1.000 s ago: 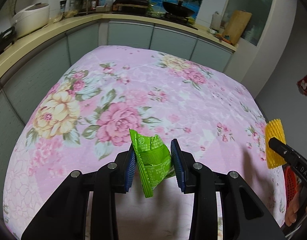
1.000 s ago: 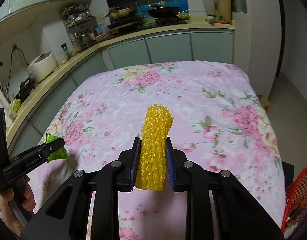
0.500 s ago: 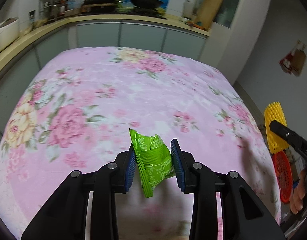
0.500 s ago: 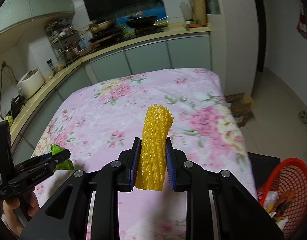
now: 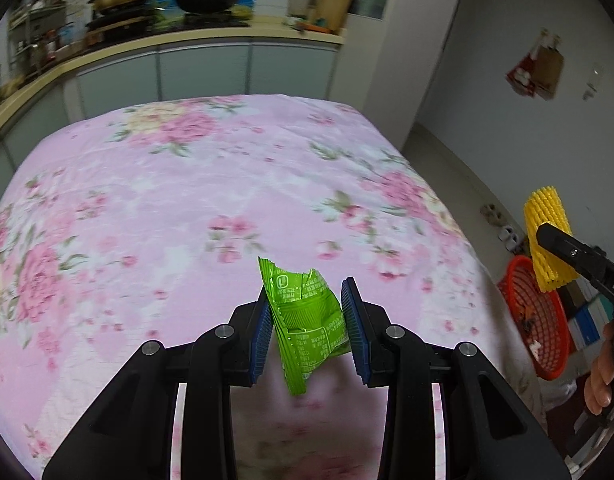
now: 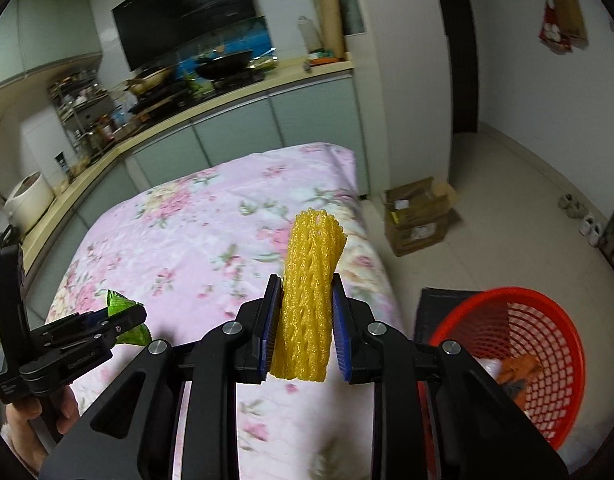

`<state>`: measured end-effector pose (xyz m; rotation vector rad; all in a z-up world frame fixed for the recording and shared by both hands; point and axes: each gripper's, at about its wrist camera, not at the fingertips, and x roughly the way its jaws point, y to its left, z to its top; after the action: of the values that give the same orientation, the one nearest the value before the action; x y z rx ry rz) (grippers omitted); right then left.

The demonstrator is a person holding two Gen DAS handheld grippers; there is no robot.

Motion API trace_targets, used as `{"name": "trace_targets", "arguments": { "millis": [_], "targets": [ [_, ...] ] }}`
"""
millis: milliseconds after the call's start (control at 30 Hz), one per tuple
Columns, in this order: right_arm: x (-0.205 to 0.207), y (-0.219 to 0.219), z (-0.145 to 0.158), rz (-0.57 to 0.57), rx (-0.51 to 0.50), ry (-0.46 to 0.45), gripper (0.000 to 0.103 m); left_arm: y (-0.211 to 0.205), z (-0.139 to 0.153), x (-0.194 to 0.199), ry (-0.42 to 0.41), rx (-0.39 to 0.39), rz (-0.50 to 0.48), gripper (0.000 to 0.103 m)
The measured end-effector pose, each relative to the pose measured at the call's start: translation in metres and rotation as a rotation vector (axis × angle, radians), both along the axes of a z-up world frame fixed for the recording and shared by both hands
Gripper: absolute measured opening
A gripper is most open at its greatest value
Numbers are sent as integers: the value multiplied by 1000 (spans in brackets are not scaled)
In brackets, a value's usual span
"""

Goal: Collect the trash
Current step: 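Carry the green packet and yellow foam mesh in both grippers over the red wastebasket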

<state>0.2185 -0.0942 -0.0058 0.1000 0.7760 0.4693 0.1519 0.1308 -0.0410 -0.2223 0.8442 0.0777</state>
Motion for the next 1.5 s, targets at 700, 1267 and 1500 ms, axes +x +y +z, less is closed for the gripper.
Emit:
{"name": "trace_targets", "arguments": {
  "millis": [700, 1267, 1500],
  "targets": [
    [-9, -108, -21, -235, -21, 39, 24, -148, -1, 41, 18, -7, -336, 32],
    [-15, -162, -38, -356, -39, 93, 25, -225, -21, 62, 88, -59, -506, 32],
    [-14, -173, -45, -375, -33, 122, 25, -248, -31, 71, 125, -107, -557, 32]
  ]
}}
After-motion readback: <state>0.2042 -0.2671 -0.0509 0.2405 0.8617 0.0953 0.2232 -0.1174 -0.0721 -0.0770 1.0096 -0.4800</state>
